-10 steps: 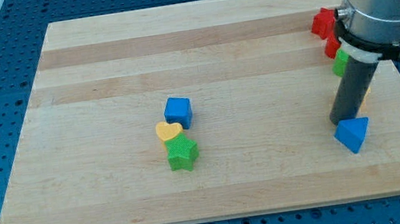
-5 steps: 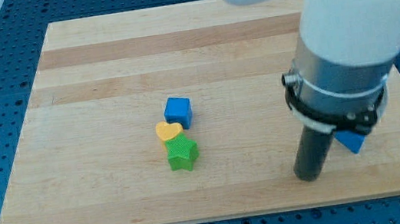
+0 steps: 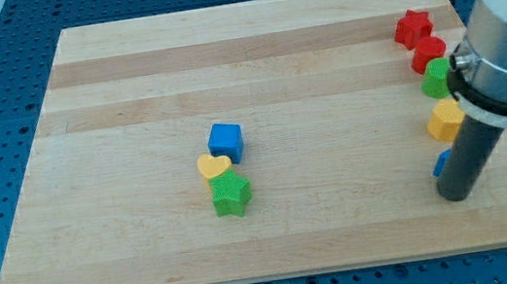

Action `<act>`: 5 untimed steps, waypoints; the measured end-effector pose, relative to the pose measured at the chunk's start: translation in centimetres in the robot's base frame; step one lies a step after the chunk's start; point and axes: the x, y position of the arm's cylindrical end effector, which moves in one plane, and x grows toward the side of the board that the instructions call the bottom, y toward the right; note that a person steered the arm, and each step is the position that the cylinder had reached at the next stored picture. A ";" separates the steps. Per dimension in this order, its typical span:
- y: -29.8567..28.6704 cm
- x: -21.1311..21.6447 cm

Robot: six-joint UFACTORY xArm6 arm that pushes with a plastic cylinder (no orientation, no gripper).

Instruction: Slide the blue triangle up a bit

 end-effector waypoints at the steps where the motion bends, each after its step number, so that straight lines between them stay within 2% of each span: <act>1: 1.7 -0.6; 5: 2.4 -0.4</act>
